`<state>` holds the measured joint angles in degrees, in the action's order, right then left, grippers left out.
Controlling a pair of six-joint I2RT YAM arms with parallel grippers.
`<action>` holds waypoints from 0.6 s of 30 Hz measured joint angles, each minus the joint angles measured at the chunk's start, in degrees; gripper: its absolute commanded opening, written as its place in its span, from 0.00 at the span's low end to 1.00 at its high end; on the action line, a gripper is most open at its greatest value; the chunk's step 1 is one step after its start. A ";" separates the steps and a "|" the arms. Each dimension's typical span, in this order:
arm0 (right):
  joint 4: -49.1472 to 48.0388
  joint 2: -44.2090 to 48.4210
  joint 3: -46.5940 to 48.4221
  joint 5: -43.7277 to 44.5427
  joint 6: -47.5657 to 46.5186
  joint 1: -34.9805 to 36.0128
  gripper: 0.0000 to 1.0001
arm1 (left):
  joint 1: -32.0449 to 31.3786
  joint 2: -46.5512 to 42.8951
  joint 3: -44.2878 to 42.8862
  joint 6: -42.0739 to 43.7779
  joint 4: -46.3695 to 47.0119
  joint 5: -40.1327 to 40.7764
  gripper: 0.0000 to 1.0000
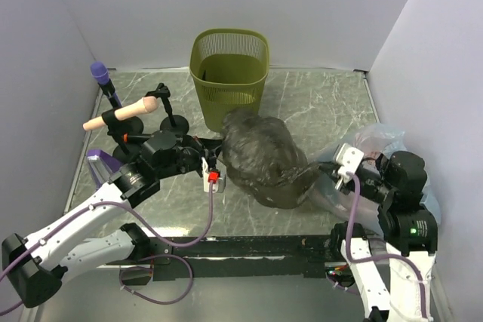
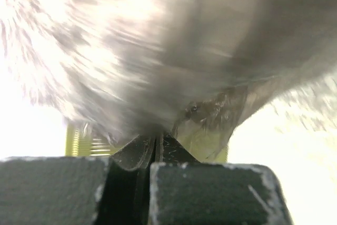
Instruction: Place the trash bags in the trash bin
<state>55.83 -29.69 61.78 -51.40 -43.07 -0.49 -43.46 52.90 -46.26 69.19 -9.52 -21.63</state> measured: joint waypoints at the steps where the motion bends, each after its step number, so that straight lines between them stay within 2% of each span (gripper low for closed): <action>1: -1.92 0.00 -0.44 0.66 1.49 0.00 0.00 | -0.11 -1.03 0.76 -0.81 1.99 0.04 0.01; 4: -7.02 -1.95 -0.55 2.86 6.03 0.00 0.00 | -0.48 -1.05 0.98 -3.56 4.85 0.11 0.01; 6: -9.25 -5.90 3.04 4.74 9.53 0.00 0.00 | -0.61 1.33 -2.10 -6.47 3.98 0.37 0.01; 10: -17.25 -15.96 14.60 8.87 15.98 -0.02 0.00 | -0.66 9.90 -16.28 -13.20 0.48 2.36 0.01; 12: -21.29 -18.23 17.25 11.52 18.36 -0.02 0.00 | -0.66 13.55 -23.58 -16.96 0.17 4.22 0.01; 18: -27.98 -23.96 22.18 21.14 22.47 0.00 0.00 | -0.66 19.91 -37.09 -24.20 0.26 8.94 0.01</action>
<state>27.86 -53.65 83.96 -30.26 -20.60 -0.49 -44.12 72.82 -83.35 44.99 -9.26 -12.69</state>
